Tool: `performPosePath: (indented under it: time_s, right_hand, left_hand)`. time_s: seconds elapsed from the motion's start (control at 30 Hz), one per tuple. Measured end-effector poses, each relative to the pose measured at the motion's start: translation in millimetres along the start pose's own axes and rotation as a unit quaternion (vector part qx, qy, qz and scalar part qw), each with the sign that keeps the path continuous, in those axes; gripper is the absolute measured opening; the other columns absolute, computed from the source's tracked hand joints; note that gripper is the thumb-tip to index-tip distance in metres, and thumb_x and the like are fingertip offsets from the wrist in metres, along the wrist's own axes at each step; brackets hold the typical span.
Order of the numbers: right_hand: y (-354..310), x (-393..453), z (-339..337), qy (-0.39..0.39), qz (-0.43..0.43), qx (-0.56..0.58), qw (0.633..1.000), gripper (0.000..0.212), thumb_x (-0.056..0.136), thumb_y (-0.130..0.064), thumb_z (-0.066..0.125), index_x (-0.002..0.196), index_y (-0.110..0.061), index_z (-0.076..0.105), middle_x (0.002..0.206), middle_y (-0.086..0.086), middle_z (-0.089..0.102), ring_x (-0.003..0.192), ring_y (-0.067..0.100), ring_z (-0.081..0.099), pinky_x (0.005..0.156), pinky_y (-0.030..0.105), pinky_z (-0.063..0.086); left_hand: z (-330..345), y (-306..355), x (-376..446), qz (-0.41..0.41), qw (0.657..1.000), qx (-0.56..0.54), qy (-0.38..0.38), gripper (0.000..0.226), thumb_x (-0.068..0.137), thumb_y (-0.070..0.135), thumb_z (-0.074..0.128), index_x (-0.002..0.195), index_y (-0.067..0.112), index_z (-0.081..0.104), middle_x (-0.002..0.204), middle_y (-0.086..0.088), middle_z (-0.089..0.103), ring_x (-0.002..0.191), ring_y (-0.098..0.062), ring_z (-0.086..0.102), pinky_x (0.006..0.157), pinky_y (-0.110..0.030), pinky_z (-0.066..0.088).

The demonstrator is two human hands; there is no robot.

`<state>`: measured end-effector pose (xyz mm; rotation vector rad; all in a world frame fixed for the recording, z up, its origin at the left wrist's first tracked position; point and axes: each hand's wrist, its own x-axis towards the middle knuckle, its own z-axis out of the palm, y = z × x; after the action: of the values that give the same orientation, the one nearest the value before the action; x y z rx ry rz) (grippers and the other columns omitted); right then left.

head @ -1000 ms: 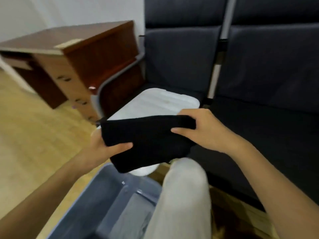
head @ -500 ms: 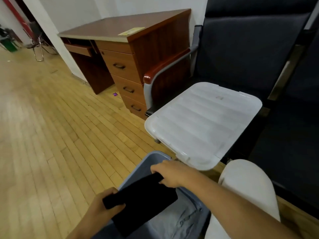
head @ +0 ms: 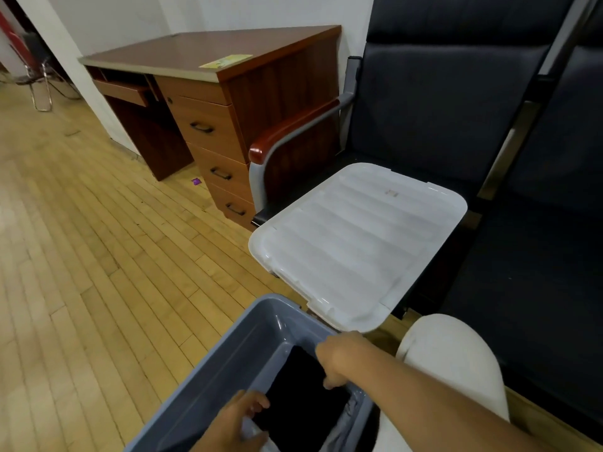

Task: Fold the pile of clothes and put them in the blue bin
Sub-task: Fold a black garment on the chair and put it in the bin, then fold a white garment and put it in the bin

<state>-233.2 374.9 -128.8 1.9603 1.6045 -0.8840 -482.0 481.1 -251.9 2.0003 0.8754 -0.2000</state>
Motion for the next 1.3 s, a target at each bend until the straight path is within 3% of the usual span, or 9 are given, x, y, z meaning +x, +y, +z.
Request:
performPosePath:
  time_s: [0.07, 0.23, 0.37, 0.63, 0.77, 0.97, 1.07, 1.2, 1.3]
  right_hand:
    - [2, -9, -9, 0.073, -0.013, 0.059, 0.995, 0.041, 0.1, -0.037, 0.051, 0.133, -0.011, 0.049, 0.131, 0.014, 0.055, 0.116, 0.034, 0.055, 0.087, 0.042, 0.042]
    - [24, -47, -22, 0.224, -0.031, 0.157, 0.961, 0.036, 0.1, -0.041, 0.049, 0.12, -0.012, 0.057, 0.124, 0.015, 0.056, 0.11, 0.037, 0.057, 0.076, 0.036, 0.034]
    - [74, -93, -17, 0.323, -0.003, 0.187, 0.928, 0.034, 0.102, -0.039, 0.043, 0.112, -0.012, 0.061, 0.114, 0.014, 0.062, 0.104, 0.034, 0.06, 0.073, 0.035, 0.035]
    - [235, -215, 70, 0.428, 0.185, 0.269, 0.843, 0.03, 0.1, -0.046, 0.046, 0.086, -0.021, 0.056, 0.089, 0.001, 0.063, 0.083, 0.023, 0.06, 0.071, 0.038, 0.044]
    - [333, -282, 171, 0.448, 0.398, 0.299, 0.743, 0.023, 0.097, -0.042, 0.053, 0.096, -0.021, 0.062, 0.096, 0.002, 0.066, 0.091, 0.026, 0.064, 0.07, 0.034, 0.045]
    - [392, -366, 338, 0.467, 0.628, 0.39, 0.486, 0.058, 0.081, -0.029, 0.078, 0.128, -0.006, 0.052, 0.124, 0.024, 0.049, 0.115, 0.045, 0.048, 0.093, 0.047, 0.044]
    - [398, -390, 369, 0.491, 0.673, 0.386, 0.395, 0.074, 0.077, -0.026, 0.083, 0.136, -0.01, 0.042, 0.13, 0.024, 0.041, 0.117, 0.042, 0.044, 0.088, 0.048, 0.045]
    - [404, -391, 376, 0.563, 0.645, 0.389, 0.341, 0.06, 0.085, -0.023, 0.076, 0.134, -0.008, 0.043, 0.115, 0.025, 0.052, 0.093, 0.033, 0.05, 0.079, 0.033, 0.038]
    - [407, -398, 381, 0.556, 0.697, 0.376, 0.253, 0.056, 0.088, -0.029, 0.071, 0.132, -0.006, 0.044, 0.122, 0.031, 0.051, 0.112, 0.046, 0.05, 0.092, 0.048, 0.042]
  left_hand:
    - [-15, 58, 2, 0.041, 0.998, 0.056, 0.011, 0.041, 0.062, 0.05, 0.083, 0.096, 0.04, 0.062, 0.103, 0.013, 0.061, 0.097, -0.002, 0.06, 0.093, -0.017, 0.046]
    - [-29, 166, 25, 0.17, 0.98, 0.085, 0.065, 0.016, 0.082, 0.031, 0.064, 0.097, 0.029, 0.065, 0.098, 0.011, 0.068, 0.094, -0.007, 0.067, 0.081, -0.026, 0.054]
    - [-17, 252, 49, 0.207, 0.972, 0.098, 0.053, 0.014, 0.082, 0.019, 0.068, 0.085, 0.031, 0.061, 0.095, 0.015, 0.066, 0.088, -0.008, 0.064, 0.074, -0.012, 0.046]
    - [105, 436, 102, 0.352, 0.922, 0.152, -0.044, 0.008, 0.091, 0.013, 0.066, 0.09, 0.021, 0.064, 0.09, 0.006, 0.066, 0.087, -0.009, 0.063, 0.077, -0.014, 0.047]
    - [212, 518, 122, 0.403, 0.895, 0.156, -0.108, 0.013, 0.09, 0.018, 0.067, 0.088, 0.03, 0.063, 0.093, 0.009, 0.062, 0.087, -0.004, 0.06, 0.072, -0.017, 0.045]
    - [321, 569, 130, 0.426, 0.866, 0.182, -0.19, 0.012, 0.094, 0.017, 0.063, 0.095, 0.028, 0.062, 0.104, 0.01, 0.058, 0.097, -0.005, 0.059, 0.077, -0.019, 0.049]
    - [345, 569, 138, 0.434, 0.848, 0.216, -0.214, 0.014, 0.094, 0.018, 0.063, 0.093, 0.032, 0.061, 0.101, 0.012, 0.056, 0.094, -0.005, 0.059, 0.083, -0.025, 0.053]
    - [350, 573, 138, 0.458, 0.827, 0.239, -0.22, 0.012, 0.093, 0.023, 0.063, 0.09, 0.034, 0.06, 0.097, 0.014, 0.055, 0.088, -0.005, 0.059, 0.083, -0.028, 0.055]
    - [345, 572, 135, 0.466, 0.821, 0.237, -0.229, 0.01, 0.093, 0.024, 0.061, 0.091, 0.034, 0.059, 0.095, 0.014, 0.055, 0.086, -0.005, 0.059, 0.082, -0.03, 0.055]
